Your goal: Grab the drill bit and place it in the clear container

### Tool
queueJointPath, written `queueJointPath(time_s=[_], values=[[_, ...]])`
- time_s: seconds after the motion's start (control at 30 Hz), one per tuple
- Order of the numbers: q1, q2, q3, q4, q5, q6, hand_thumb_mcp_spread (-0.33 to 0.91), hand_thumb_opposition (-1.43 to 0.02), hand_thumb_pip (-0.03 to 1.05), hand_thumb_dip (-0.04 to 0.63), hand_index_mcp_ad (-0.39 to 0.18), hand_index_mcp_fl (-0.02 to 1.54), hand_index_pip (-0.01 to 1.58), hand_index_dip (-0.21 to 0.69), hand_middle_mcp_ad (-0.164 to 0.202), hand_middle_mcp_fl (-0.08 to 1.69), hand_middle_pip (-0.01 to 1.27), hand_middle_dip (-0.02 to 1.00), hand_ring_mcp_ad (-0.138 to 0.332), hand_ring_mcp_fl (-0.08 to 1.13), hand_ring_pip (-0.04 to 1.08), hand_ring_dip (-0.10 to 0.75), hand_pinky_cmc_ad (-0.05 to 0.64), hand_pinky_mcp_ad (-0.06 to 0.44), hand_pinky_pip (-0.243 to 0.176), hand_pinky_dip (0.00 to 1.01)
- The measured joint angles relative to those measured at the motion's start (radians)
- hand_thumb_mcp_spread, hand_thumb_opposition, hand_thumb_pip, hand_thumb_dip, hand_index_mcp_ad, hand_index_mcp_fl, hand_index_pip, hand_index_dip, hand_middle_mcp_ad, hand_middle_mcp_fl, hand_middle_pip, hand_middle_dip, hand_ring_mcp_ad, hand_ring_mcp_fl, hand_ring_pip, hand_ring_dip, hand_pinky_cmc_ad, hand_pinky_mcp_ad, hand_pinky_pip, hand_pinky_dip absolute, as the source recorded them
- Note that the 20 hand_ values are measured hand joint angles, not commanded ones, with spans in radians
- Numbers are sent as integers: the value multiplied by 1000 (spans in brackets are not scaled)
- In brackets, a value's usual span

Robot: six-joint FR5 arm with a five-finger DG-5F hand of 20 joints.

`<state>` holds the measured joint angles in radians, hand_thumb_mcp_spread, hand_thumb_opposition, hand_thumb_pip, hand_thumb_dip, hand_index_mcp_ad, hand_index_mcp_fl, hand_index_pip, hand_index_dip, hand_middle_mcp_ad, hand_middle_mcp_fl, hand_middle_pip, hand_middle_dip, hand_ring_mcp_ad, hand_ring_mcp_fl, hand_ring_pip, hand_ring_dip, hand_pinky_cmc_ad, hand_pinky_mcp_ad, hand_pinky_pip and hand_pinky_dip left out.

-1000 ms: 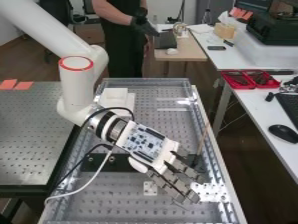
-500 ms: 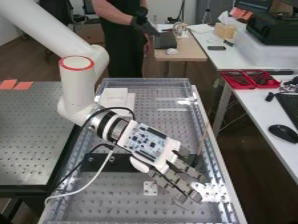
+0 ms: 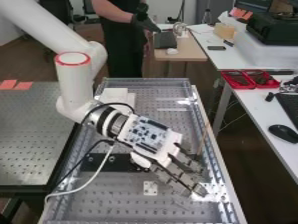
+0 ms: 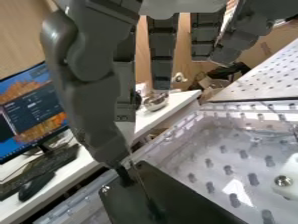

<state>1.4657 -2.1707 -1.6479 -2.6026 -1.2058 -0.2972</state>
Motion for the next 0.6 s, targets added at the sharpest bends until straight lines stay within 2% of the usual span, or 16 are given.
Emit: queueJointPath(time_s=[0.2,0.27,0.43,0.6], values=[[4,14,-3,10,-2,-12,670,-958,415,326,-143,827,1000,379,73,332,127,222,215,42,70,5,342,145,-91,152],[5,19,-3,8,-2,-15,686,-956,415,297,-143,841,1000,379,73,342,127,222,215,61,70,5,358,147,-89,152],[11,48,-6,-2,0,-32,684,-974,414,297,-143,887,937,372,73,340,127,222,215,63,70,5,365,147,-96,150],[31,110,-18,-11,2,-83,682,-988,414,297,-140,923,888,375,75,346,129,222,215,59,75,5,367,152,-79,154]])
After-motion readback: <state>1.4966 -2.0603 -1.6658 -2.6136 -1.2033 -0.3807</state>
